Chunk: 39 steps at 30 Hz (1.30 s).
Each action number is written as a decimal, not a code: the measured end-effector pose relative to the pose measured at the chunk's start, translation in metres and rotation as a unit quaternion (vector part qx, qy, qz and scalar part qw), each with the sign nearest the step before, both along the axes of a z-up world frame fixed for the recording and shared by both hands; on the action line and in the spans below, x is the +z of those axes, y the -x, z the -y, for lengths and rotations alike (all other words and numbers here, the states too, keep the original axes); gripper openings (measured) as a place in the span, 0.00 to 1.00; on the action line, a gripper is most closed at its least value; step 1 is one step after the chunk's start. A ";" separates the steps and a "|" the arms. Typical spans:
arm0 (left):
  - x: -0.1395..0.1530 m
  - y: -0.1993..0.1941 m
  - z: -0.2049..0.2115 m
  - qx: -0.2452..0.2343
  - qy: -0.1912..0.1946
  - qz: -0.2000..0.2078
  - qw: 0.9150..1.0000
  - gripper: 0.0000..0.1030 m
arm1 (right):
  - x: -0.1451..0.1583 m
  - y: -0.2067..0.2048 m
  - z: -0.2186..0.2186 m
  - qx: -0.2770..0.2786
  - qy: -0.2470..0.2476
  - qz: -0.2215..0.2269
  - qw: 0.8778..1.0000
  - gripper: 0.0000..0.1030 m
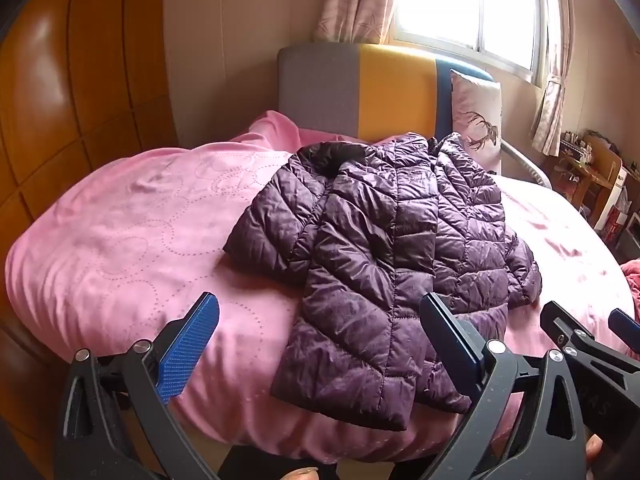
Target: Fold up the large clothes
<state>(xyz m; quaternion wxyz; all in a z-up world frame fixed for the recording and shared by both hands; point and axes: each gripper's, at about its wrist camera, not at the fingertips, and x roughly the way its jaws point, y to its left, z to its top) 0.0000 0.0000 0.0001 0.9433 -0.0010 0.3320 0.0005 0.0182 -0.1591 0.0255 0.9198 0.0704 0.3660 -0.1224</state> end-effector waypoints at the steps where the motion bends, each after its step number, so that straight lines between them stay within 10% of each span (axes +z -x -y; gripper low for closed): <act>1: 0.000 0.000 0.000 -0.001 -0.001 0.001 1.000 0.96 | 0.000 0.000 0.000 -0.001 0.000 -0.002 1.000 0.98; 39: -0.017 -0.007 0.001 -0.003 0.005 -0.022 1.000 0.96 | -0.016 -0.007 0.009 -0.007 -0.005 -0.017 1.000 0.98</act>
